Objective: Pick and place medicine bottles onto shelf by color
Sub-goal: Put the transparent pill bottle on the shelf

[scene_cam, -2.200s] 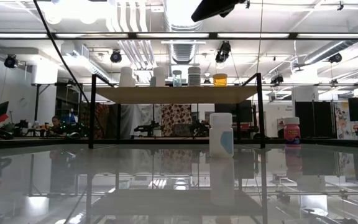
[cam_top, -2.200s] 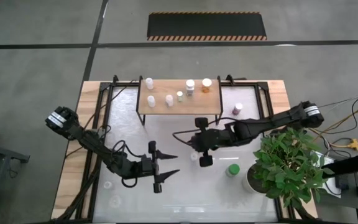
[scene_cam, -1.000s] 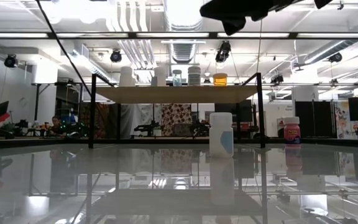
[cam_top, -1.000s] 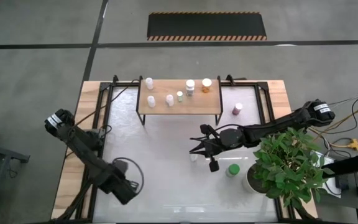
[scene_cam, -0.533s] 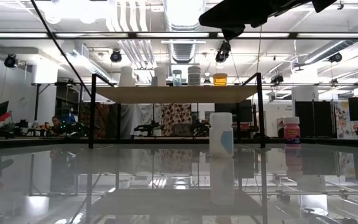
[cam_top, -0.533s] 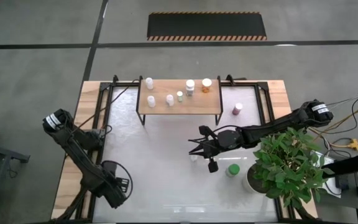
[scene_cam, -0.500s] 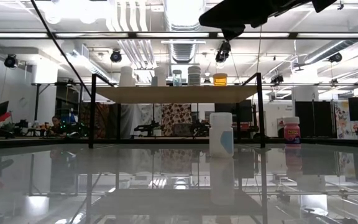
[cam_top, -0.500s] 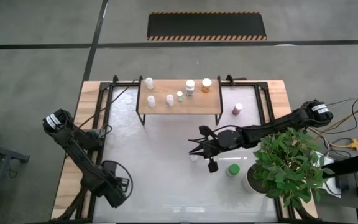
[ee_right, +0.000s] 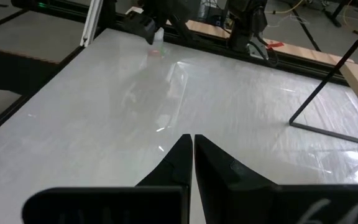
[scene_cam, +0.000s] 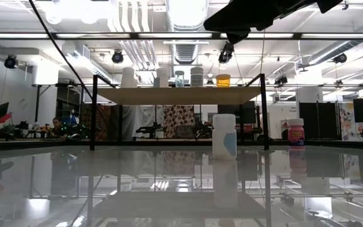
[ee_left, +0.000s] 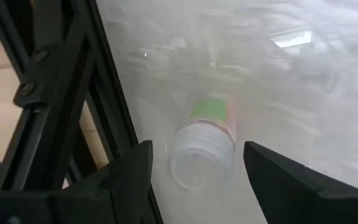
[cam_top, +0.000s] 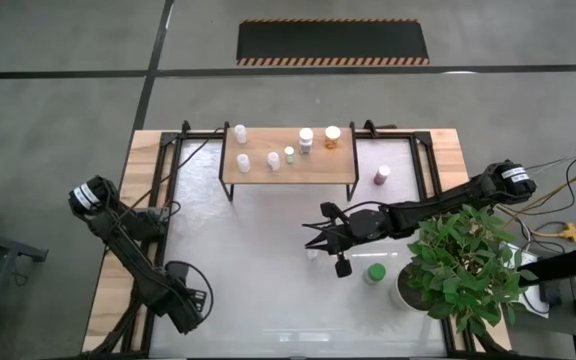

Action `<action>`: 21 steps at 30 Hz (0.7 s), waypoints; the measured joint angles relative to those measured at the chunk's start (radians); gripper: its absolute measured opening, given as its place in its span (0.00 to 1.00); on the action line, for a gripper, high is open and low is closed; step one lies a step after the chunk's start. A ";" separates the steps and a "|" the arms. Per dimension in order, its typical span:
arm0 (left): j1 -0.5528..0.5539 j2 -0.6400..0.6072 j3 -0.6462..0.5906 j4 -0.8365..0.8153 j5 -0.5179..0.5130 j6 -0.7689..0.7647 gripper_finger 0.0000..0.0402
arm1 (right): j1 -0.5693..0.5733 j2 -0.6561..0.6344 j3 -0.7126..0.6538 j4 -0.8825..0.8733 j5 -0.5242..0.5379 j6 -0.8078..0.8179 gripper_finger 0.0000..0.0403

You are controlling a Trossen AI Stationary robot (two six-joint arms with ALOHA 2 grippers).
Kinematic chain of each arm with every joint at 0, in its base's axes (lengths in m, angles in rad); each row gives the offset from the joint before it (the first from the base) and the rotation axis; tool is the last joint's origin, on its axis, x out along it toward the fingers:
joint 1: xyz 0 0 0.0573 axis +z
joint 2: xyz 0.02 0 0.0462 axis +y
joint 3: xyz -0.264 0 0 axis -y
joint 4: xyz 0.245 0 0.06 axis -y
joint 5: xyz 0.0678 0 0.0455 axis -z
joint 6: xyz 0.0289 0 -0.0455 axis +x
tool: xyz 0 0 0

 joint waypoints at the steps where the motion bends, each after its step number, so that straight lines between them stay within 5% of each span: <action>1: 0.000 0.000 -0.002 0.004 0.000 0.009 0.58 | 0.000 0.000 0.000 0.000 0.000 0.000 0.02; 14: 0.030 0.000 0.026 0.025 -0.015 0.024 0.30 | 0.000 0.000 0.001 -0.020 0.001 -0.004 0.02; 21: 0.245 0.000 0.136 0.161 -0.304 0.340 0.29 | 0.000 0.000 0.001 -0.040 0.003 -0.005 0.02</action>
